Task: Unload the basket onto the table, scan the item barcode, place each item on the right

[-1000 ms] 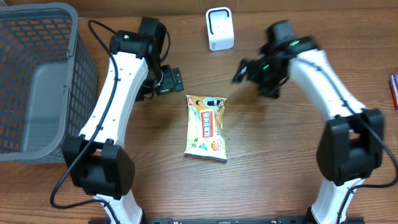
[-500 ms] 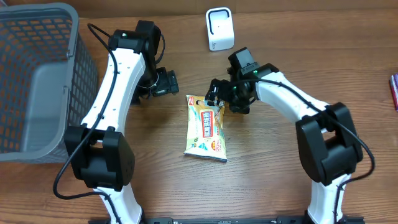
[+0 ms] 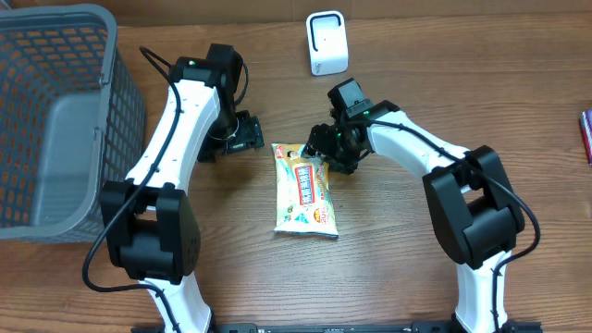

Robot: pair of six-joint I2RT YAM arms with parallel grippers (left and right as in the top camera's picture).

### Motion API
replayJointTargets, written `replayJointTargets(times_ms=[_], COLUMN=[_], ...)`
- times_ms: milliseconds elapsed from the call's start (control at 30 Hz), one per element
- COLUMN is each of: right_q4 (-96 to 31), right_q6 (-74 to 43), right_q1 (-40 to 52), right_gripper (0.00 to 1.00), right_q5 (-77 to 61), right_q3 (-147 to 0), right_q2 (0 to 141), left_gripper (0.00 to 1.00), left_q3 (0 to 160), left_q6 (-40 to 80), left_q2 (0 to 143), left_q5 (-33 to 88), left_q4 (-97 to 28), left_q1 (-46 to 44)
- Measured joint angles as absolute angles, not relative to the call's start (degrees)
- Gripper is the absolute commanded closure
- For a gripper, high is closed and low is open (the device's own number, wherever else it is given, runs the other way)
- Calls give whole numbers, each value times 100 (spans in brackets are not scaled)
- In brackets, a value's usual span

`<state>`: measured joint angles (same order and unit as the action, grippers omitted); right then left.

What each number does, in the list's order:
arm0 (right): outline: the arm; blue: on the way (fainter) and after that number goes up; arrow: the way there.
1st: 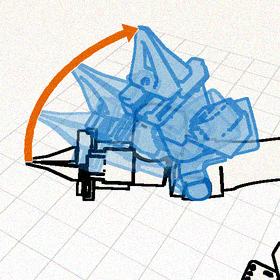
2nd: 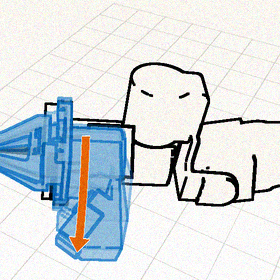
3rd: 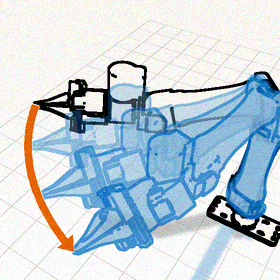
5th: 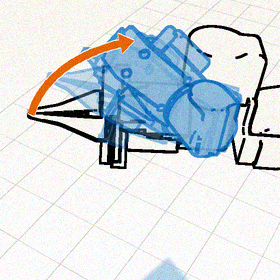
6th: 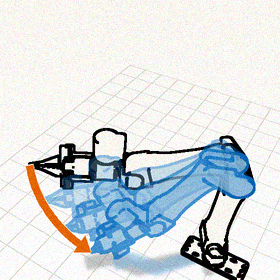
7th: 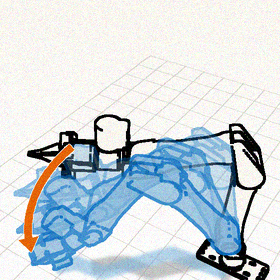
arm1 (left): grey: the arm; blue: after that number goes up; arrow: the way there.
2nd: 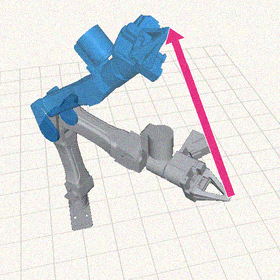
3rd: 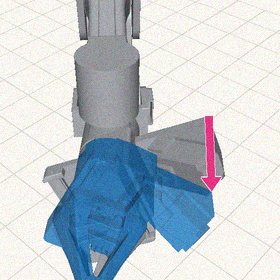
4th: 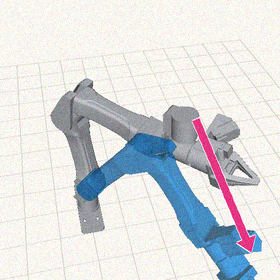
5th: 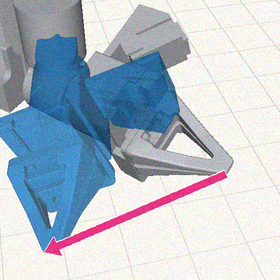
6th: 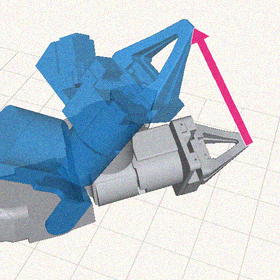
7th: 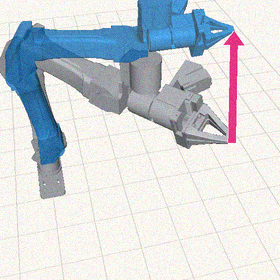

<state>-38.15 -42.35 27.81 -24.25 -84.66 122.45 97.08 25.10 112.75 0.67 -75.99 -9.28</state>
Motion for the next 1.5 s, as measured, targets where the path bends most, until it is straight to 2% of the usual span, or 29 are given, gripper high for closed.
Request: replayJointTargets(times_ms=[33,67,200,300,400,500,733,833,1100,1300,1400,1500], right_q4=[-3782,-3771,-3846,-4493,-5389,-6342,-7937,-8440,-8265,-8350,-8265,-8068], right_q6=[-4263,-4287,-4451,-4499,-4504,-4501,-4512,-4766,-5253,-5297,-5293,-5275], right_q1=[2801,2814,2864,2858,2849,2818,2810,2810,2775,2580,2650,2965], right_gripper=[72,96,96,96,96,96,96,96,96,96,87,86], right_q5=[-2460,-2477,-2561,-2187,-1203,366,3004,3607,4674,4923,4698,4180], right_q3=[-8475,-8488,-8512,-8707,-8910,-9233,-10213,-10254,-9793,-9647,-9623,-9620], right_q2=[12285,12313,12440,12401,12213,11780,10654,10569,10829,11616,11824,11880], left_gripper=[15,15,14,14,14,14,14,13,13,13,12,12], left_q3=[9653,9603,9312,9065,8925,8879,8877,8877,8877,8875,8875,8875], left_q6=[2508,2508,2508,2508,2508,2508,2508,2508,2508,2508,2508,2508], left_q2=[11275,11275,11275,11279,11279,11279,11279,11279,11279,11279,11279,11279], left_q5=[67,67,67,69,69,69,71,71,71,71,71,71], left_q4=[-7557,-7518,-7432,-7271,-7196,-7142,-7011,-6987,-6960,-6956,-6936,-6936], left_q1=[-928,-928,-928,-928,-928,-928,-928,-928,-928,-928,-928,-928])
